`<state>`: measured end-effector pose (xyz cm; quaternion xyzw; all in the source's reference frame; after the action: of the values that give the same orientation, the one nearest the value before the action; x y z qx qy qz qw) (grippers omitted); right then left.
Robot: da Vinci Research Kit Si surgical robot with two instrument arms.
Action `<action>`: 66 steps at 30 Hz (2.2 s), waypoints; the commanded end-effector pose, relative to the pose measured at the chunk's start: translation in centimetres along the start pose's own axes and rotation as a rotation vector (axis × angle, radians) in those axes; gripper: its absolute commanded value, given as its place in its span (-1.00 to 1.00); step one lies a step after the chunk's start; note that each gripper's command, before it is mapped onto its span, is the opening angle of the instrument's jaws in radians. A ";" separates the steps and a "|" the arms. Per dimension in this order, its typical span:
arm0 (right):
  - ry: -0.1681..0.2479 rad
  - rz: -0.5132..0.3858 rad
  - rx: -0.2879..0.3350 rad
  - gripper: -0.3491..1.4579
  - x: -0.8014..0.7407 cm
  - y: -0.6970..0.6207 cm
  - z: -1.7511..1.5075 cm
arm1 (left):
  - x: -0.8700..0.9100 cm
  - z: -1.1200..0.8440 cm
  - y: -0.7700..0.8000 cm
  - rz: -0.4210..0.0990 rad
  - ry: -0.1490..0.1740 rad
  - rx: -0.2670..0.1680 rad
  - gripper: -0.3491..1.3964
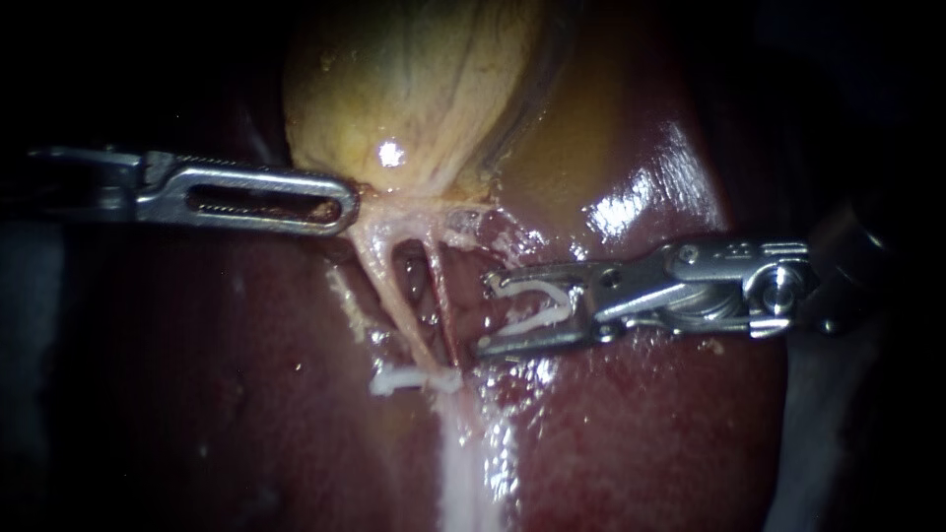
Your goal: Clipping second clip left tube
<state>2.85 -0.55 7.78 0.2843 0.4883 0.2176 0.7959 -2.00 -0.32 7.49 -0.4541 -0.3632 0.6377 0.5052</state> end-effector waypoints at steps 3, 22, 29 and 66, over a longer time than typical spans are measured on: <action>0.000 0.000 0.000 -0.13 0.00 0.00 0.00 | 0.00 0.00 0.00 0.000 0.000 0.000 -1.00; 0.000 0.000 0.001 -0.11 0.00 -0.01 0.00 | 0.00 -0.01 0.01 0.000 0.000 -0.001 -1.00; 0.000 -0.001 0.003 -0.11 0.03 -0.08 0.01 | 0.00 -0.01 0.01 0.000 0.000 -0.001 -1.00; 0.009 0.000 0.015 -0.09 0.31 -0.50 0.12 | 0.00 -0.01 0.00 0.000 0.000 -0.001 -1.00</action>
<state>3.13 -0.76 7.28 0.2895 0.4936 0.2154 0.7913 -2.00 -0.32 7.48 -0.4542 -0.3635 0.6377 0.5049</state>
